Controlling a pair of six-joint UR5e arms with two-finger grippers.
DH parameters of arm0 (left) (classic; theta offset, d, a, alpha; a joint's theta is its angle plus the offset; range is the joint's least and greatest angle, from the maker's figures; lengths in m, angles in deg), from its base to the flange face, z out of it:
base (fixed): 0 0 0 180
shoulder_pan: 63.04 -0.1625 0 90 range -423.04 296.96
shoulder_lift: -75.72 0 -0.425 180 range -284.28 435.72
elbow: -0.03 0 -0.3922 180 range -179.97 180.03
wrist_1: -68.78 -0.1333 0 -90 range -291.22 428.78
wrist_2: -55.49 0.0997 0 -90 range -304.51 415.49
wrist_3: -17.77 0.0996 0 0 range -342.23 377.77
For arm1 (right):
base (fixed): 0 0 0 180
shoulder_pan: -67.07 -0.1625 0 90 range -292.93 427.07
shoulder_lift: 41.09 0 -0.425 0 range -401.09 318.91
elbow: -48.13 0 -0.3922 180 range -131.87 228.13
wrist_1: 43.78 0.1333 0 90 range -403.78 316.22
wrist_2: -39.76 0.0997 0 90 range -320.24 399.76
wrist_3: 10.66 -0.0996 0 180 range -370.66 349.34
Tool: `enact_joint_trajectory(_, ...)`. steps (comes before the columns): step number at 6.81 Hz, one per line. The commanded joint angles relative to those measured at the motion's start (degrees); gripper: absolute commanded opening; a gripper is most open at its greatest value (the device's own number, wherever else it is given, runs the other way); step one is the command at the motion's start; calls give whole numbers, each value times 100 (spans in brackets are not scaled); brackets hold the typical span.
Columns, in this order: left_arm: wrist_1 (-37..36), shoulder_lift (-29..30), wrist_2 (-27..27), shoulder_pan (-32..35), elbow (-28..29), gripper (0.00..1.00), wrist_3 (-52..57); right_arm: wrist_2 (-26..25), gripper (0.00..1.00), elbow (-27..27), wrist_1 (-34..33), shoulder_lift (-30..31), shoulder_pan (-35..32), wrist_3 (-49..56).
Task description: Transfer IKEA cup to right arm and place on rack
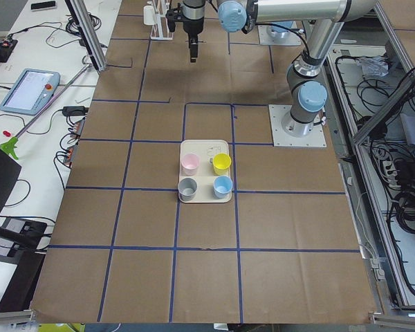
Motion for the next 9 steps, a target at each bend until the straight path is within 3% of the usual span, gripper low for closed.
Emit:
enact_joint_trajectory(1,25,-27,253,49,8,99,21,268,8,232,-472,-525,264,378)
enact_joint_trajectory(2,7,-36,255,49,8,99,56,478,8,190,-664,-631,379,597)
enact_joint_trajectory(5,-28,-44,185,58,8,99,39,481,8,276,-929,-1175,397,608)
enact_joint_trajectory(9,-54,-36,255,278,8,99,65,481,8,409,-999,-1458,415,607)
